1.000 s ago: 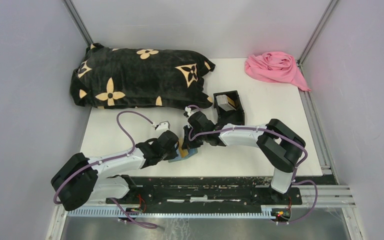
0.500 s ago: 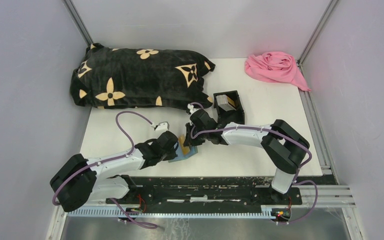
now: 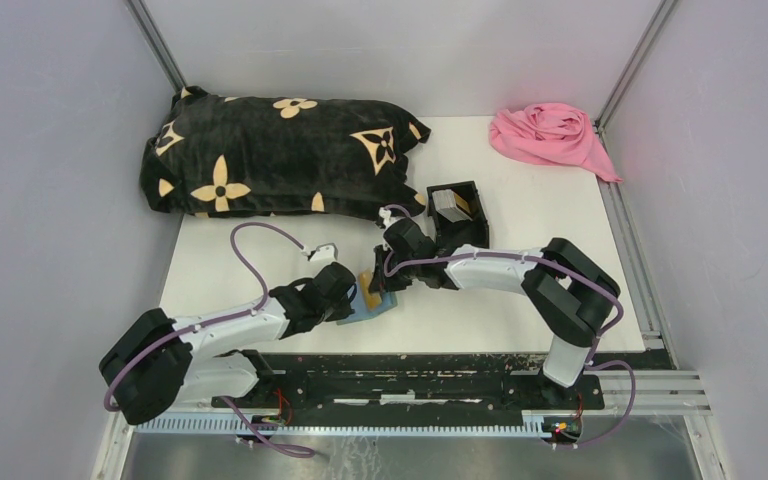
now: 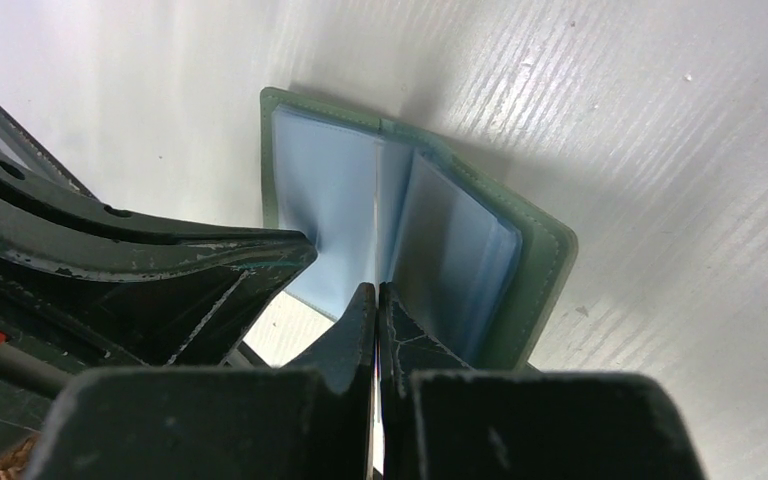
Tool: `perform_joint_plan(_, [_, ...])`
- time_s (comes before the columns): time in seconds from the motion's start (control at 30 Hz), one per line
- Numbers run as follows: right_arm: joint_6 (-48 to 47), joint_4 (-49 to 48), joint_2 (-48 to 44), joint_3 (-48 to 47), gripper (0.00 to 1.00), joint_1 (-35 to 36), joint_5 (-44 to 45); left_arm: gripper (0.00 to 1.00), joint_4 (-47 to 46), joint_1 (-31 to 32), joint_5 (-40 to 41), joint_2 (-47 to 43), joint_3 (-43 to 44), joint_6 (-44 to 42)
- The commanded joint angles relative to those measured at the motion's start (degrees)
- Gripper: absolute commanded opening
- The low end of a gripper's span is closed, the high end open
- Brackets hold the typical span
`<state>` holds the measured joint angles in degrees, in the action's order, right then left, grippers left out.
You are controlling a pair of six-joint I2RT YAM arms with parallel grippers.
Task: Put the credit cards into the card holder
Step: Insert the credit card into the card holder.
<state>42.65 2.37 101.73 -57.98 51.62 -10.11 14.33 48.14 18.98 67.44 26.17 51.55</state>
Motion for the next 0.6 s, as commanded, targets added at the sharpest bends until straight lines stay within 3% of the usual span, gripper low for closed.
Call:
perform_joint_plan(0.0, [2.0, -4.8, -0.3, 0.8, 0.01, -0.4, -2.2, 0.10, 3.3, 0.2, 1.8, -1.0, -0.6, 0.2])
perform_joint_plan(0.57, [6.1, -10.2, 0.9, 3.6, 0.01, -2.4, -5.5, 0.10, 5.6, 0.2, 1.2, -2.5, -1.4, 0.6])
